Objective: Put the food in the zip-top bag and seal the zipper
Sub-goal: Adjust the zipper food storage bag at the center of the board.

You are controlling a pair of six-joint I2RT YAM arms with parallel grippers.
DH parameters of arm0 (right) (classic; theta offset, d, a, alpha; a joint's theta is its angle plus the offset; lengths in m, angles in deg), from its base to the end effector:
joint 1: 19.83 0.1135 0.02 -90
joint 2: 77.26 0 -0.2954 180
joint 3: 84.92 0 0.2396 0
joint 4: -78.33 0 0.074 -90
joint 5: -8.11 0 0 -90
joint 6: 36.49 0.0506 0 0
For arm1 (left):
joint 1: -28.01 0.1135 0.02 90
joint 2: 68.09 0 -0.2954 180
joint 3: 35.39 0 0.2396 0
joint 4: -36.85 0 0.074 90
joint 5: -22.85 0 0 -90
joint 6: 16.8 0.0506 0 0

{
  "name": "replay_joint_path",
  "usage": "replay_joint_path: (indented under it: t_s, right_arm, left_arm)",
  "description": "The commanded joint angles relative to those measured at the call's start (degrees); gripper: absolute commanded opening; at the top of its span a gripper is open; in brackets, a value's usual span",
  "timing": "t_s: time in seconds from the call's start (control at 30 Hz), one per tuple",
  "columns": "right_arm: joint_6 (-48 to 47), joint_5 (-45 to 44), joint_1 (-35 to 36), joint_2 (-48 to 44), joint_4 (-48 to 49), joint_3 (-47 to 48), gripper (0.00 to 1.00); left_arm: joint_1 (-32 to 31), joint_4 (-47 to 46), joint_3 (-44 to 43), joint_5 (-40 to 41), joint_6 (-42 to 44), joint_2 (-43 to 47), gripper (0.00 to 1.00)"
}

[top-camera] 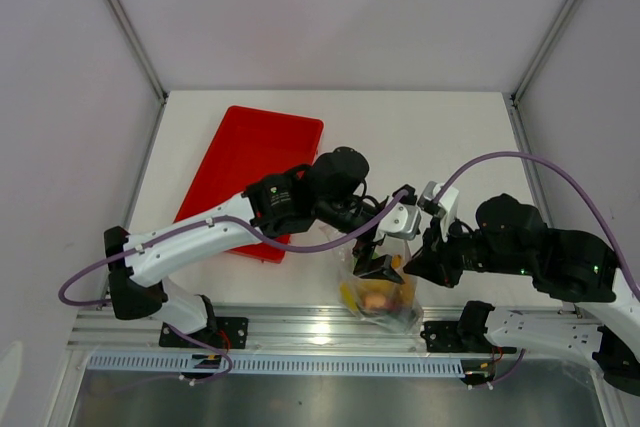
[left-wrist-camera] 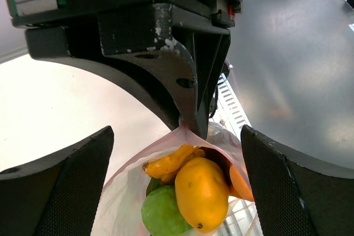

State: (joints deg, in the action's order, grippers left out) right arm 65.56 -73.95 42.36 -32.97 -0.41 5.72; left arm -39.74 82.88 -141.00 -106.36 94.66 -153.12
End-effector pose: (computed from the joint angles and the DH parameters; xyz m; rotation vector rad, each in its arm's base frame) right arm 0.0306 0.0729 0.4267 -1.0394 2.0176 0.8781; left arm 0.0919 -0.3092 0.4434 1.7783 1.1424 -1.1873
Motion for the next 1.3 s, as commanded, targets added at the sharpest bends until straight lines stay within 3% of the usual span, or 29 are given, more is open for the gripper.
replay_joint_path:
  t_s: [0.0, 0.37, 0.6, 0.8, 1.0, 1.03, 1.1, 1.13, 1.17, 1.27]
  right_arm:
    - [0.25, -1.7, 0.3, -0.61, 4.57, 1.82, 0.0]
    - [0.95, -4.42, 0.3, -0.7, 2.47, 3.14, 0.0]
    - [4.2, -11.37, 0.3, 0.62, 0.53, 3.84, 0.0]
    - [5.35, -12.43, 0.3, 0.88, 2.02, 4.02, 0.0]
    - [5.35, -10.15, 0.3, 1.06, 2.02, 4.98, 0.0]
    - [5.09, -9.79, 0.3, 0.97, 2.2, 5.16, 0.0]
    - [4.73, -9.01, 0.3, 0.8, 2.11, 5.25, 0.09]
    - [4.3, -8.65, 0.3, 0.62, 2.11, 4.81, 0.29]
    - [4.03, -6.82, 0.3, 0.53, 2.11, 4.55, 0.38]
    - [4.29, -6.36, 0.3, -0.17, 2.2, 2.71, 0.5]
  left_arm:
    - [-0.02, 1.86, -2.4, -0.79, 1.57, -1.01, 0.96]
    - [0.86, 3.89, -0.65, 3.6, 2.02, 0.04, 0.67]
    - [0.86, 4.76, 0.06, 6.15, -1.93, 2.85, 0.57]
    - [0.86, 7.23, 0.06, 8.7, -4.49, 2.59, 0.43]
    - [0.95, 6.79, 2.16, 12.21, -6.86, 3.21, 0.23]
    - [0.86, 6.7, 2.43, 13.7, -7.3, 3.21, 0.15]
    - [0.86, 6.97, 2.34, 16.25, -8.53, 3.03, 0.01]
    - [0.86, 6.62, 2.69, 17.04, -9.49, 3.21, 0.0]
    - [0.86, 6.27, 3.21, 17.75, -10.11, 3.38, 0.01]
    - [0.86, 4.52, 4.96, 18.72, -12.82, 4.78, 0.01]
